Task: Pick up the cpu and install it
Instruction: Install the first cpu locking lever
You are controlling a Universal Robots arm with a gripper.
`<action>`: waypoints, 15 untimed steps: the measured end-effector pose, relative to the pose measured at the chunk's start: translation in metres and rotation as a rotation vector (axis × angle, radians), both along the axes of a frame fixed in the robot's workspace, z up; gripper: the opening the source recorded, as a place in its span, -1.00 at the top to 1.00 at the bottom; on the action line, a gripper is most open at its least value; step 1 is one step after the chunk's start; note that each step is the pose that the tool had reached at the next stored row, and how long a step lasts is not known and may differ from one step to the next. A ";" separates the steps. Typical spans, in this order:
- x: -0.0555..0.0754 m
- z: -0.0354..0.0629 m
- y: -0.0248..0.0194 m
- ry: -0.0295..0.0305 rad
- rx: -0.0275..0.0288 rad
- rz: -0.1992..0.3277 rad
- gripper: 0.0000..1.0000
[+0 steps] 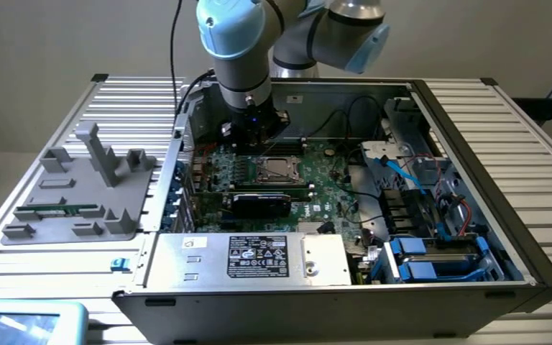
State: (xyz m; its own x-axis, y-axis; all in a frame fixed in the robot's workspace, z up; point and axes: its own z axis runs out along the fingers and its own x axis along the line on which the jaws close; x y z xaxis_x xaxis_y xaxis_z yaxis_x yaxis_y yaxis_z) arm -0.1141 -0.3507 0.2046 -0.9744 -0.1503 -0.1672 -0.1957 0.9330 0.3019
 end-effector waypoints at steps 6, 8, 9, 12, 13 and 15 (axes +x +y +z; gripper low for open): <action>-0.001 -0.0011 -0.0001 -0.0037 -0.0002 0.003 0.81; -0.001 -0.0017 0.0000 -0.0050 -0.0001 0.004 0.81; -0.001 -0.0020 0.0000 -0.0059 0.0000 0.005 0.81; -0.001 -0.0024 0.0000 -0.0065 0.0000 0.008 0.81; -0.001 -0.0024 0.0000 -0.0065 -0.0001 0.008 0.81; -0.001 -0.0028 0.0000 -0.0068 0.0000 0.010 0.81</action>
State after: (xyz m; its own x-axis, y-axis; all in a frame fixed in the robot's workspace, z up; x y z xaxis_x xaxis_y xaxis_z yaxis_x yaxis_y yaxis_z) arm -0.1149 -0.3507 0.2018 -0.9717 -0.1602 -0.1739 -0.2072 0.9310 0.3005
